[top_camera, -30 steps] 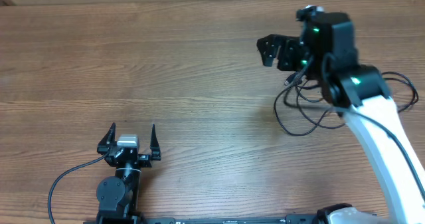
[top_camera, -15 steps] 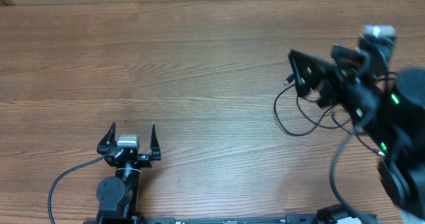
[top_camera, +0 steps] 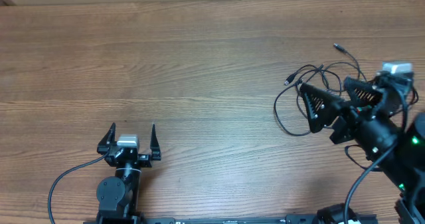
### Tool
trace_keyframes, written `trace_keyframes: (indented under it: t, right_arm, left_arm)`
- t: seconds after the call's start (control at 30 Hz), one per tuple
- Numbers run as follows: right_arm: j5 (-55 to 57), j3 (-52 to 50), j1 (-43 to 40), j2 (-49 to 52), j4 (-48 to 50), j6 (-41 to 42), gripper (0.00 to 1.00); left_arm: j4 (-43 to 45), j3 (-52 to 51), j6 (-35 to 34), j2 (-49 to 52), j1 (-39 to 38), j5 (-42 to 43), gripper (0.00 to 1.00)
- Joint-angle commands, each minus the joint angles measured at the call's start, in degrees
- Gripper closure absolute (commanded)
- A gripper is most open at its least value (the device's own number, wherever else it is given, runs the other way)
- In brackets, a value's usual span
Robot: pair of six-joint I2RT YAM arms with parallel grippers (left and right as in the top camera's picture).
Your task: Untangle cables
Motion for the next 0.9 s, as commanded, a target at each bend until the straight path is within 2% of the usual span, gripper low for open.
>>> trace_keyframes:
  t: [0.0, 0.33, 0.87]
  right_arm:
    - [0.59, -0.42, 0.17, -0.17, -3.45, 0.37, 0.0]
    - [0.59, -0.42, 0.17, -1.16, -16.48, 0.37, 0.0]
    - [0.59, -0.46, -0.37, -3.93, -18.64, 0.37, 0.0]
  left_arm:
    - [0.11, -0.2, 0.87, -0.66, 0.24, -0.11, 0.0]
    - [0.11, -0.2, 0.87, -0.66, 0.22, -0.13, 0.0]
    - [0.11, -0.2, 0.87, -0.66, 0.22, -0.13, 0.0]
